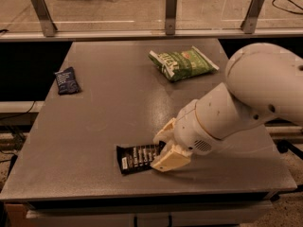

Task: Move rxbar chocolate near green jalapeno chip bag

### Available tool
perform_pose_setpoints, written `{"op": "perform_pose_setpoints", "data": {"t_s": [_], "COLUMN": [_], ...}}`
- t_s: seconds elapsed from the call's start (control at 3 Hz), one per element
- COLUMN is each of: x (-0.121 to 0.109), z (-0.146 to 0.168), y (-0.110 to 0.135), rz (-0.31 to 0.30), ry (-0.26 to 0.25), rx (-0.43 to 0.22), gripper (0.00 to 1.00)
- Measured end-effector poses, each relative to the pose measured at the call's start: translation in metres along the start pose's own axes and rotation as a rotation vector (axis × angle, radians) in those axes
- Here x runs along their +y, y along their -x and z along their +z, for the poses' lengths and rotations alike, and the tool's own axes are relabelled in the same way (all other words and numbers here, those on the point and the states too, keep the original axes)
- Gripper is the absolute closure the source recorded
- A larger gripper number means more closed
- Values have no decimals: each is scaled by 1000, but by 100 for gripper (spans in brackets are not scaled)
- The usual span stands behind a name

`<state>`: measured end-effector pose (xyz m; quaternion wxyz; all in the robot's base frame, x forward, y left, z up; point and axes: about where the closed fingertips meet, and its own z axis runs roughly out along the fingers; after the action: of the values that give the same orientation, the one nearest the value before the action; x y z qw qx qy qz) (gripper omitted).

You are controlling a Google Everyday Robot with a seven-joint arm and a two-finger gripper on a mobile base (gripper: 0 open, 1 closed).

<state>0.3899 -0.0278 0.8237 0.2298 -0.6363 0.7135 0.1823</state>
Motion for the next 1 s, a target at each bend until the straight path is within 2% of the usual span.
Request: {"op": "perform_pose_setpoints", "data": {"t_s": [0.33,0.67,1.0], "x": [0,-33,-80], "z": [0,-37,-105], "y": [0,-11,-16], "rz": [0,-2,-22], "ry": [0,-102,-266], "rx": [0,32,64], "gripper": [100,100,100]}}
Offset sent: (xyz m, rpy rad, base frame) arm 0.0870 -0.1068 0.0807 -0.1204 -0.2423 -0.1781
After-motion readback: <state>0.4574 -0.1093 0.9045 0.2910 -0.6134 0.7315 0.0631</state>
